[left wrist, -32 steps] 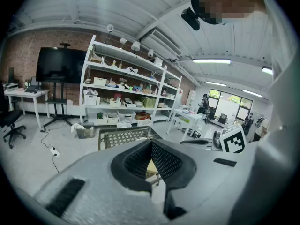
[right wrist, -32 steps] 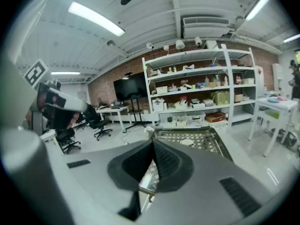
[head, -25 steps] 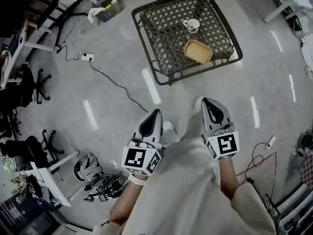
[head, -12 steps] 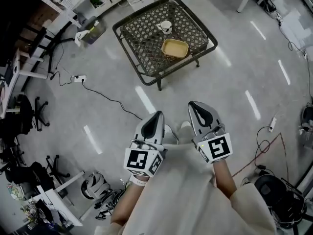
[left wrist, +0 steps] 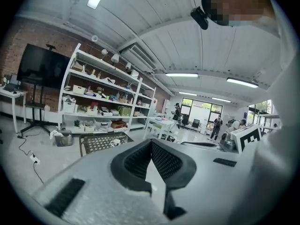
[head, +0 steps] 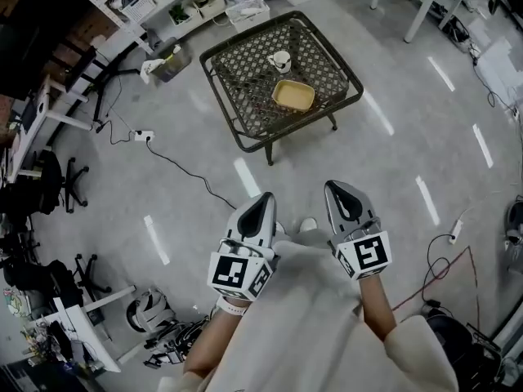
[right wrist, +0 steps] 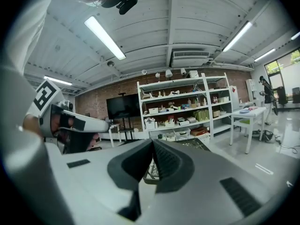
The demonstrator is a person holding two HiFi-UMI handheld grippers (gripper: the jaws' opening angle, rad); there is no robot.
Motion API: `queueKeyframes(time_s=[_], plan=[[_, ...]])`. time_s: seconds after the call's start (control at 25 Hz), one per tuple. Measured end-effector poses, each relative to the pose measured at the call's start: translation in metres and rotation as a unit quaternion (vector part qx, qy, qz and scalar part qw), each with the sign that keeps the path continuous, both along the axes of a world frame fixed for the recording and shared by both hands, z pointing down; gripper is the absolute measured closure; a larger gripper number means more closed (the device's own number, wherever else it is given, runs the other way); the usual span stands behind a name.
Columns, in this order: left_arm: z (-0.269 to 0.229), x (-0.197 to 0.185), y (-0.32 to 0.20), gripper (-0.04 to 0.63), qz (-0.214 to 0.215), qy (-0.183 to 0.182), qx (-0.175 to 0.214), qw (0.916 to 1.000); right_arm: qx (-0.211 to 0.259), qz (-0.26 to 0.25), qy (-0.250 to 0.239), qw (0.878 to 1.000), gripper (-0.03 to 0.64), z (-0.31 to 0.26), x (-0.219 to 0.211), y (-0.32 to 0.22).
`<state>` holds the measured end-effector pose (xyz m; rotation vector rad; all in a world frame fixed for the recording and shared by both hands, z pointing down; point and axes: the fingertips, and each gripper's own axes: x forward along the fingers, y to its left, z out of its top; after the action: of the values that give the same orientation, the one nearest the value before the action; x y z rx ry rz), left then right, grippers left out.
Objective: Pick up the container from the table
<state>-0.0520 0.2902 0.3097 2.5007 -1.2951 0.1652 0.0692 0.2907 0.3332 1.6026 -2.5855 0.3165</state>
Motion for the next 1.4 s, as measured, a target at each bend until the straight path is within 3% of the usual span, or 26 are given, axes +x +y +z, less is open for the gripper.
queueKeyframes(time_s=[0.2, 0.32, 0.56, 0.84, 1.08, 1.4], plan=[[0.015, 0.017, 0.001, 0.572, -0.016, 0.005, -0.011, 0.9998, 0.013, 0.0, 0.0, 1.0, 0.598, -0.002, 0.016, -0.012], [0.018, 0.018, 0.004, 0.572, -0.019, -0.001, -0.016, 0.9997, -0.005, -0.009, -0.021, 1.0, 0.598, 0.006, 0.011, -0.01], [0.027, 0.014, -0.029, 0.572, -0.025, 0.0, -0.032, 0.9992, -0.02, -0.025, -0.012, 0.999, 0.598, 0.019, 0.005, -0.039], [0.029, 0.02, -0.108, 0.572, -0.019, 0.012, -0.032, 0.9992, -0.029, -0.024, 0.002, 0.999, 0.598, 0.026, 0.008, -0.105], [0.028, 0.008, -0.184, 0.572, -0.004, 0.022, -0.045, 0.9987, -0.028, -0.018, 0.016, 0.999, 0.598, 0.015, -0.004, -0.184], [0.029, -0.015, -0.272, 0.572, 0.007, 0.017, -0.062, 0.9979, -0.061, -0.007, 0.025, 0.998, 0.598, 0.033, -0.013, -0.278]])
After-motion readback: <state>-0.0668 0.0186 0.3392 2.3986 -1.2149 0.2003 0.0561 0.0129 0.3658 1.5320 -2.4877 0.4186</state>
